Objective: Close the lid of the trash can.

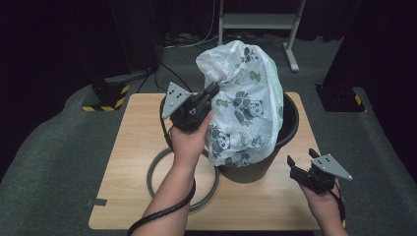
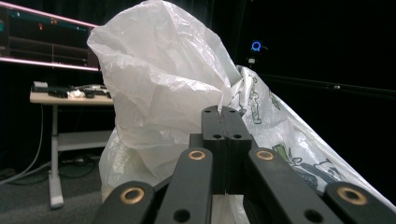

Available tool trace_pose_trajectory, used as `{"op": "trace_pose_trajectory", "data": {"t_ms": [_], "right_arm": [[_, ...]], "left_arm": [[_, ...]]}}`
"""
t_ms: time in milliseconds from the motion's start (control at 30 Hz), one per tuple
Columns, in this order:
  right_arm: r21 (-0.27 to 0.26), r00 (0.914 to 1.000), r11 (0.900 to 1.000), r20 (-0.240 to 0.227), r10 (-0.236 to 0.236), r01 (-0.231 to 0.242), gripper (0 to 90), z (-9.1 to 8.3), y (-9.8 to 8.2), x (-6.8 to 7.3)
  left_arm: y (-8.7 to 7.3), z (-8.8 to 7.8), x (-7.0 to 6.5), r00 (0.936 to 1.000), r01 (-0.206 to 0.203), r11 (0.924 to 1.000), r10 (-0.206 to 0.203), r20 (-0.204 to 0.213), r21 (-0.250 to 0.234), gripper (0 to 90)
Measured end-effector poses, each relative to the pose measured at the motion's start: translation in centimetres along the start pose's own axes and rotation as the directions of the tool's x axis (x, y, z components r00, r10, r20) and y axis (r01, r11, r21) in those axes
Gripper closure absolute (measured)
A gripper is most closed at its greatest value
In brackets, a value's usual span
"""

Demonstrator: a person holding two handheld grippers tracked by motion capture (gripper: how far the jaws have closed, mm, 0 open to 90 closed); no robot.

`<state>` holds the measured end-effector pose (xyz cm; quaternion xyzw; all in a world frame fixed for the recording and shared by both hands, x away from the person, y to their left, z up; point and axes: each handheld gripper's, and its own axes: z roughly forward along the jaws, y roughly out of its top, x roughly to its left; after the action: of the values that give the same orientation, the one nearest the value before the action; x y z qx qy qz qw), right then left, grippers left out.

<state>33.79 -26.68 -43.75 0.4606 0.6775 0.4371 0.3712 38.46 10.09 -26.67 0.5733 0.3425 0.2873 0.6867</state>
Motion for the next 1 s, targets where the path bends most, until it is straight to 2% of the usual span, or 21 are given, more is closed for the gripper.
{"op": "trace_pose_trajectory", "data": {"t_ms": [100,267,500,1000], "right_arm": [[0.011,1.0000,1.000,-0.001,-0.003,0.003,14.6,0.5,-0.6,0.0],[0.081,0.9999,0.997,0.006,0.011,-0.012,14.7,2.0,-2.0,-0.4],[0.120,0.9997,0.993,0.015,0.020,-0.022,14.7,2.8,-3.0,-0.9],[0.116,0.9990,0.993,0.030,0.033,-0.036,14.7,2.6,-3.1,-1.3]], "left_arm": [[0.3,0.0,-0.2,1.0000,-0.007,0.9999,0.007,0.004,-0.008,90.0],[0.8,0.2,-0.5,0.9998,-0.017,0.9996,0.018,0.009,-0.020,90.0],[1.6,0.5,-1.1,0.9990,-0.039,0.9979,0.040,0.019,-0.051,90.0],[4.3,0.1,-2.1,0.9971,-0.069,0.9877,0.072,0.022,-0.140,90.0]]}}
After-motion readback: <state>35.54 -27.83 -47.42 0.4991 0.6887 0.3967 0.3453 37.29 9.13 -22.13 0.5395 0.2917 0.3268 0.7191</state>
